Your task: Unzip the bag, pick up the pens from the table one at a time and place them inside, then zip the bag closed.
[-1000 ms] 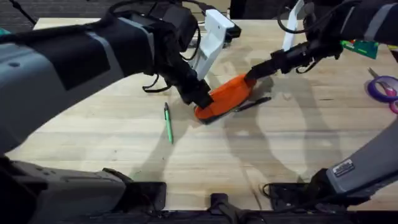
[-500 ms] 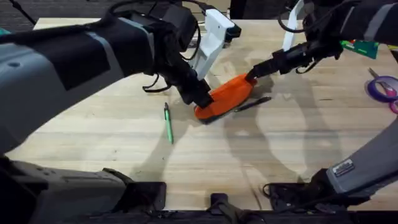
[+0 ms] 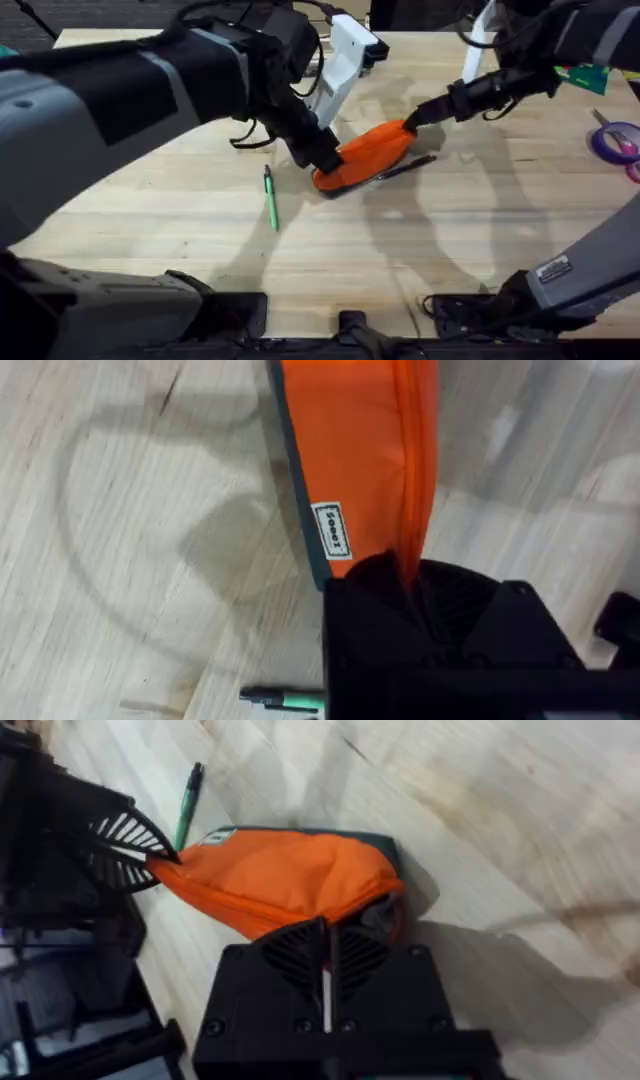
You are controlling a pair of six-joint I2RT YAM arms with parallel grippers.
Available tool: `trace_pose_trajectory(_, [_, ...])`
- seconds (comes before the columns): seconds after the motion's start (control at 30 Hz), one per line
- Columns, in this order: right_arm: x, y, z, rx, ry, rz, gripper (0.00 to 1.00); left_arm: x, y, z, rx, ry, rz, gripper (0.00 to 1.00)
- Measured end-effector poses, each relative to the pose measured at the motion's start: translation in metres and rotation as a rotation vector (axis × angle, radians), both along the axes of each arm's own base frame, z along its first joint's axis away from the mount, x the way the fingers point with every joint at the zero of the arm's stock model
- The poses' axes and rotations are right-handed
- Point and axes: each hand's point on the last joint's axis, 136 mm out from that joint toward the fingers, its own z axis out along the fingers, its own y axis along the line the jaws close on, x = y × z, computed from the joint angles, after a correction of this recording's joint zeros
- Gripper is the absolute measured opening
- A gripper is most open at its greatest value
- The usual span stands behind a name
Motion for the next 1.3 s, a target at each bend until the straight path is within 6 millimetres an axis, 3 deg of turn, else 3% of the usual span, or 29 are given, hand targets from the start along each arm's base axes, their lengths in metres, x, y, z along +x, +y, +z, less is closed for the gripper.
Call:
trace_pose_trajectory(0.4, [0.001,-0.024,0.007,0.051,0.034,-0.086,0.031,0.001,0.000,0.000,0.003,-0.006,0.002,0.043])
trace_pose_trajectory(0.63, [0.003,-0.026,0.010,0.049,0.022,-0.087,0.031,0.001,0.001,0.000,0.004,-0.007,0.002,0.043])
trace_pose_trajectory(0.97, [0.014,-0.027,0.067,0.031,-0.144,-0.064,0.030,0.001,0.001,0.000,0.005,-0.007,0.002,0.042])
trace_pose_trajectory(1.1, [0.012,-0.028,0.081,0.016,-0.177,-0.052,0.030,0.001,0.001,0.000,0.005,-0.007,0.002,0.043])
trace_pose_trajectory(1.17, [0.005,-0.028,0.087,-0.001,-0.183,-0.037,0.164,0.001,0.001,0.000,0.004,-0.007,0.002,0.043])
trace_pose_trajectory(1.3, [-0.001,-0.028,0.094,-0.015,-0.211,-0.016,0.665,0.001,0.001,0.000,0.005,-0.007,0.002,0.043])
